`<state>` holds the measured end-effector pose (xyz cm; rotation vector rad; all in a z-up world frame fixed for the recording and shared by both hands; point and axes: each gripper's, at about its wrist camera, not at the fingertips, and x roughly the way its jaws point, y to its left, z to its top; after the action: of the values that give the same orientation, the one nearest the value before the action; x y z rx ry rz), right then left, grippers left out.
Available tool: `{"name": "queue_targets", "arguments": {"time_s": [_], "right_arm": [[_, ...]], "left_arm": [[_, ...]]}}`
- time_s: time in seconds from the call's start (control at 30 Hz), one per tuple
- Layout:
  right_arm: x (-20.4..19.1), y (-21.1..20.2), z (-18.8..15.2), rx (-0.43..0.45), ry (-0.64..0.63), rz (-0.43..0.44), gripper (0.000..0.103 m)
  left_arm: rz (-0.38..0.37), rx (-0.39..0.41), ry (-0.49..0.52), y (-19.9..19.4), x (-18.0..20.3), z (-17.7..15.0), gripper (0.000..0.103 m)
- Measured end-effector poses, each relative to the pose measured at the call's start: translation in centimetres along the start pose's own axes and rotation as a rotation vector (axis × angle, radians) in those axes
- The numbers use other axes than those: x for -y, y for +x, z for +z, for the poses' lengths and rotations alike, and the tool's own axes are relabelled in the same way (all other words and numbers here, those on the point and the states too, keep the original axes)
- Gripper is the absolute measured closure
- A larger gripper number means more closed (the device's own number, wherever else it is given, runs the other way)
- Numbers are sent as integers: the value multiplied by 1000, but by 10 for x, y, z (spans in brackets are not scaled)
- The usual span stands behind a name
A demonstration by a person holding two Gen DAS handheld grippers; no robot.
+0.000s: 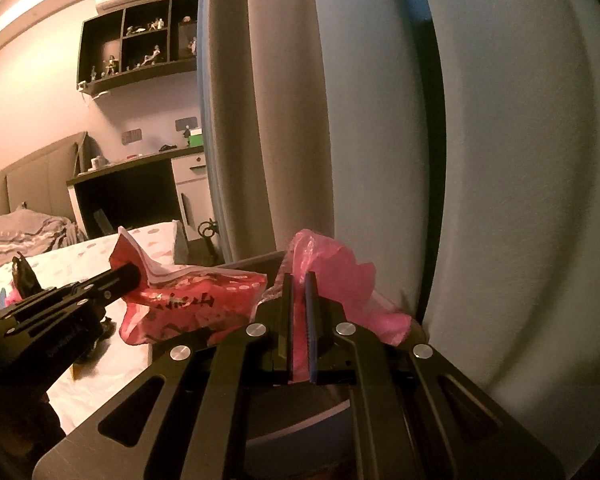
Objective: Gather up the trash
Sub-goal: 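Carry the red wrapper and pink bag to the grey bin and release both, then move both open grippers back to the trash pile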
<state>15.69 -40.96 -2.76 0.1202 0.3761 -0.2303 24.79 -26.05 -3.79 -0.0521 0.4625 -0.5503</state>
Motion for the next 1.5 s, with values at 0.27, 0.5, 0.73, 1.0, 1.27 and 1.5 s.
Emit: {"name": "queue_targets", "arguments": {"time_s": [0.27,0.5,0.73,1.0,1.27,1.5], "right_arm": [[2,5,-1,-18,16,4,94],[6,-2,-2,-4,36,-11,64],[2,-29,-5,57,25,-37,31],[-10,-57,-10,102,13,-43,16],[-37,-76,-17,100,7,16,15],[-75,-89,-25,106,-16,104,15]], "left_arm": [[-69,-36,-12,8,1,-4,81],[-69,-27,-45,0,-8,-4,29],[45,28,-43,-30,-20,-6,11],[197,71,-36,-84,-34,-16,9],[341,122,-55,-143,-61,-31,9],[458,149,-134,-192,-105,-52,9]]}}
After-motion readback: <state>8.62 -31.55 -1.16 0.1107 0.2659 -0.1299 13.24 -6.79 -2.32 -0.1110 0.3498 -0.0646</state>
